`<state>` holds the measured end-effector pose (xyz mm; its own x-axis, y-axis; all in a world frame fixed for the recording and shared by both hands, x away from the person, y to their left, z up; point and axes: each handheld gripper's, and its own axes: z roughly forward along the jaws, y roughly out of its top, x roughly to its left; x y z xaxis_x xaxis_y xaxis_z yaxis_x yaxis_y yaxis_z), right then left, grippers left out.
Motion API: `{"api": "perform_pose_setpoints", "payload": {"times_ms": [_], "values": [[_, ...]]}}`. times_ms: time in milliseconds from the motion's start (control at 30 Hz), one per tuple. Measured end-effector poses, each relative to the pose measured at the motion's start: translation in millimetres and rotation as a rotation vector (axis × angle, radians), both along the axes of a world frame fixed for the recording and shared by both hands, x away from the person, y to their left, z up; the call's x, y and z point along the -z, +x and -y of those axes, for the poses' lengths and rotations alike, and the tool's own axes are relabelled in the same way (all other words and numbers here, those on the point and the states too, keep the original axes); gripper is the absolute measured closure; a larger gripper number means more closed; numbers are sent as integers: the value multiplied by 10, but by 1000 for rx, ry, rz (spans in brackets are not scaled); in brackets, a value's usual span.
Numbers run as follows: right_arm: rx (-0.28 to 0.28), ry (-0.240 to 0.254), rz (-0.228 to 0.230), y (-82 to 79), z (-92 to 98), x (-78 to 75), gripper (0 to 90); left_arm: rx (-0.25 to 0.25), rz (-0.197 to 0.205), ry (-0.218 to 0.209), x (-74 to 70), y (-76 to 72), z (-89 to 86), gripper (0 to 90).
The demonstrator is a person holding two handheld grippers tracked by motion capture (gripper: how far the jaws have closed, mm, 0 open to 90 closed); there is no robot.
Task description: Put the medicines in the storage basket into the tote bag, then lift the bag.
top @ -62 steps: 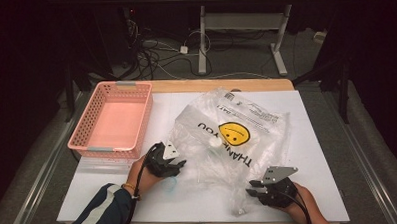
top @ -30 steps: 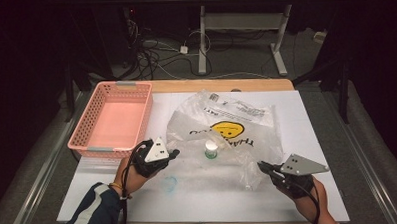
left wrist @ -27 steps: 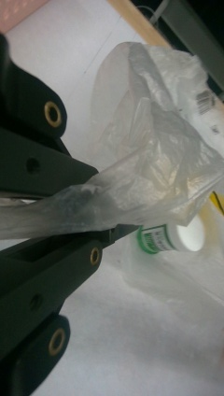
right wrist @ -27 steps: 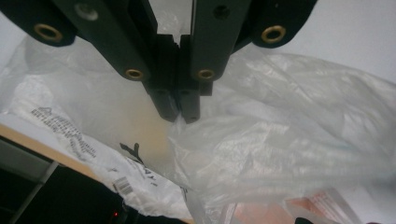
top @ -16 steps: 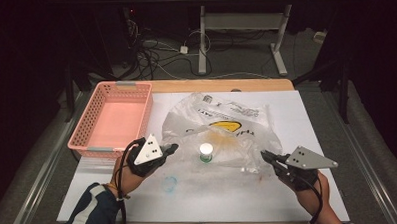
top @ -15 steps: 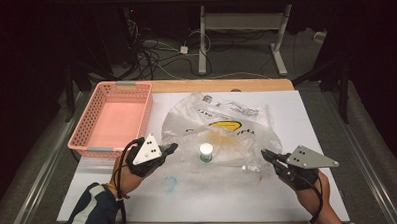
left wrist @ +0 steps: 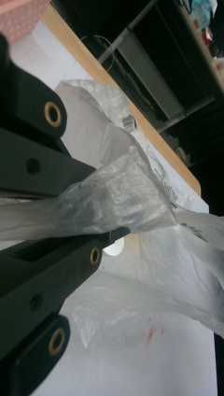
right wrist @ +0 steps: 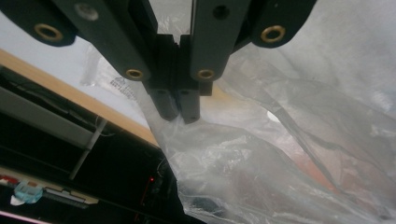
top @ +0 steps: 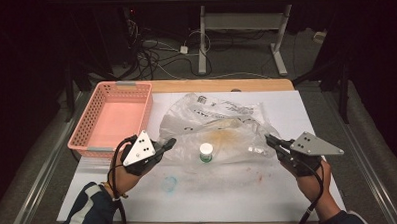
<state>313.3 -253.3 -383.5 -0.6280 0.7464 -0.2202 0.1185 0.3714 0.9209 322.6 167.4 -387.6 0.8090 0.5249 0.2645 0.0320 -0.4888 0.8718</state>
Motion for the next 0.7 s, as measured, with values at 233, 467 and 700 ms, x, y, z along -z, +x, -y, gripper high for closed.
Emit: {"api": "perform_pose_setpoints", "payload": {"times_ms": [233, 467, 700], "values": [[0, 26, 14, 158, -11, -97, 900, -9, 22, -27, -67, 79, 5, 879], [4, 44, 30, 290, -37, -192, 900, -12, 33, -63, -139, 194, 68, 879], [37, 46, 34, 458, -47, -227, 900, -23, 45, -61, -125, 324, 188, 879]]}}
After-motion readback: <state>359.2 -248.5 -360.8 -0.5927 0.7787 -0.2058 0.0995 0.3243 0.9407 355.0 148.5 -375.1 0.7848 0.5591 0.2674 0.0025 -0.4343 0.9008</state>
